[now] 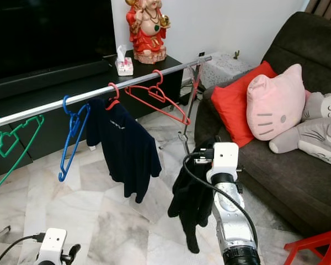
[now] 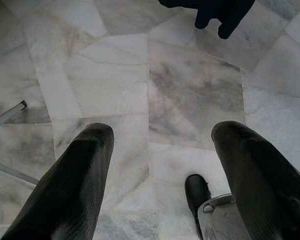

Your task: Hang hanger

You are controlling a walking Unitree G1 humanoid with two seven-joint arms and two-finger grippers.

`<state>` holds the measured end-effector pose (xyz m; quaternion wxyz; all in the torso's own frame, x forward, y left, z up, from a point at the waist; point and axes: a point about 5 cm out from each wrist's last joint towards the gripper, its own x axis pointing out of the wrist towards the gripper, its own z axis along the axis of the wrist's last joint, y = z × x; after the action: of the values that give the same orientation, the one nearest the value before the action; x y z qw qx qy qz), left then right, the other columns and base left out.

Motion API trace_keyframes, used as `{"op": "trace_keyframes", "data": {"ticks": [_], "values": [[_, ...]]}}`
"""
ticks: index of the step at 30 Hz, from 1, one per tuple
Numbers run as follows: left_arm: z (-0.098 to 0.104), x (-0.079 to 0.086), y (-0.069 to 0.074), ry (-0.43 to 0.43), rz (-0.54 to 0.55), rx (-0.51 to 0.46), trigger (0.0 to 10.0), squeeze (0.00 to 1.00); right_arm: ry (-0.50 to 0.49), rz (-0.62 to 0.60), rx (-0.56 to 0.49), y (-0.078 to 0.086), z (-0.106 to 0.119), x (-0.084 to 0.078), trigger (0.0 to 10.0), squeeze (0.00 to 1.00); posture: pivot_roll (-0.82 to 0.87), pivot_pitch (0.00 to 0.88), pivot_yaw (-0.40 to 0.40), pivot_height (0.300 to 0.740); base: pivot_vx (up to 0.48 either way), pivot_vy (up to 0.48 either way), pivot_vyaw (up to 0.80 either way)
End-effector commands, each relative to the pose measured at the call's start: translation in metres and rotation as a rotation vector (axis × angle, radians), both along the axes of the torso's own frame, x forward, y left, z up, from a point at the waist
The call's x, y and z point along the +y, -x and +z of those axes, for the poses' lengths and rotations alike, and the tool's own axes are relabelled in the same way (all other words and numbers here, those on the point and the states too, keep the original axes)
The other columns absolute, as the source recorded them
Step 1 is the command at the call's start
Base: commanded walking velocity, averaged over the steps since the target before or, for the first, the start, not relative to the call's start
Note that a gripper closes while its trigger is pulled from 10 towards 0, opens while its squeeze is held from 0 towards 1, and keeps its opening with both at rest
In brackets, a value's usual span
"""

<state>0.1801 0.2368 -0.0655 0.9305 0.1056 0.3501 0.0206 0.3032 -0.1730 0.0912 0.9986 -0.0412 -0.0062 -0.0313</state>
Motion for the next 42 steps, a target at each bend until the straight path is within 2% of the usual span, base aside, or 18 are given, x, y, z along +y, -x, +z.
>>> {"op": "trace_keyframes", "data": {"ticks": [1, 26, 32, 40, 42], "values": [[-0.004, -0.001, 0.004, 0.013, 0.016, 0.028, 10.0, 0.00, -0.004, -0.001, -0.045, -0.004, 0.010, 0.000, 10.0, 0.00, -0.02, 0.000, -0.075, 0.740, 0.000, 0.000, 0.00], [-0.004, 0.000, 0.005, 0.019, 0.024, 0.031, 10.0, 0.00, -0.008, 0.000, -0.047, -0.004, 0.010, 0.001, 10.0, 0.00, -0.01, 0.000, -0.074, 0.740, 0.000, 0.000, 0.00], [-0.002, -0.001, 0.001, 0.018, 0.016, 0.019, 10.0, 0.00, -0.008, -0.011, -0.040, -0.003, 0.006, -0.003, 10.0, 0.00, -0.01, 0.000, -0.075, 0.740, 0.000, 0.000, 0.00], [0.013, 0.002, -0.017, -0.013, 0.002, -0.096, 10.0, 0.00, -0.002, -0.056, -0.039, 0.007, -0.003, -0.015, 10.0, 0.00, -0.01, 0.000, -0.074, 0.740, 0.000, 0.000, 0.00], [0.025, 0.006, -0.028, -0.041, -0.016, -0.196, 10.0, 0.00, 0.005, -0.069, -0.013, 0.014, -0.011, -0.018, 10.0, 0.00, -0.01, 0.000, -0.071, 0.740, 0.000, 0.000, 0.00]]}}
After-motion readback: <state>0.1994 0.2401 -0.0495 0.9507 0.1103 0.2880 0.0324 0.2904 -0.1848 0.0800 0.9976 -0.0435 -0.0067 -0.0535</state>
